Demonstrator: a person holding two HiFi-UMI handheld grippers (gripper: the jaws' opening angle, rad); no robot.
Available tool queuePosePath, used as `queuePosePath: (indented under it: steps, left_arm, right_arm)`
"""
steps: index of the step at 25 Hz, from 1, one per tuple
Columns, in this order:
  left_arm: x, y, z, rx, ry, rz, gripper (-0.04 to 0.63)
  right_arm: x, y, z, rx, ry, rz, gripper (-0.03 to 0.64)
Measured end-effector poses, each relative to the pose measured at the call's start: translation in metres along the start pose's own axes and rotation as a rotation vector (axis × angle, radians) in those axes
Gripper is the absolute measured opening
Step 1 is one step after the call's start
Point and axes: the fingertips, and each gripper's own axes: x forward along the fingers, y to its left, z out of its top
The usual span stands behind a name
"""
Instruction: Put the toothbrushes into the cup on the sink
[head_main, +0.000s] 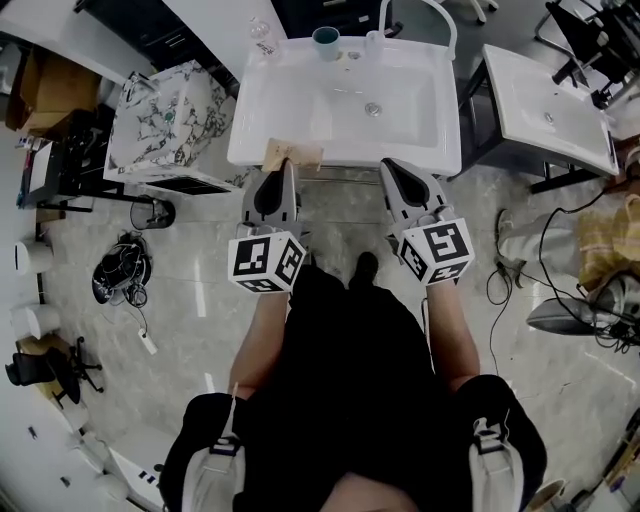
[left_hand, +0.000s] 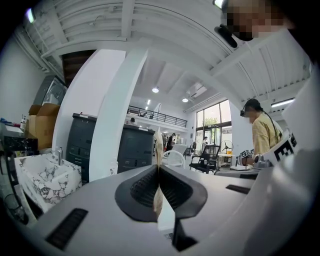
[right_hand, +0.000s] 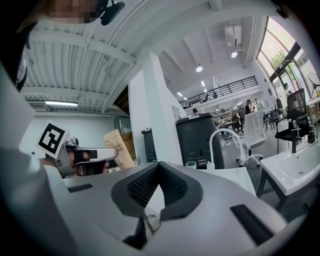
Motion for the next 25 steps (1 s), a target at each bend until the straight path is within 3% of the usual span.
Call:
queuePosePath:
  steps: [11, 25]
  left_arm:
    - [0.013, 0.014, -0.010, -0.014, 0.027, -0.009, 0.017]
    - [0.084, 0.060, 0.007, -0.056, 0.022, -0.089, 0.017]
  right_arm:
    - [0.015, -0.003, -0.019, 0.037, 0.069, -0.013, 0.029]
    - [0.082, -0.015, 0.007, 0.030, 0.087, -0.073, 0.029]
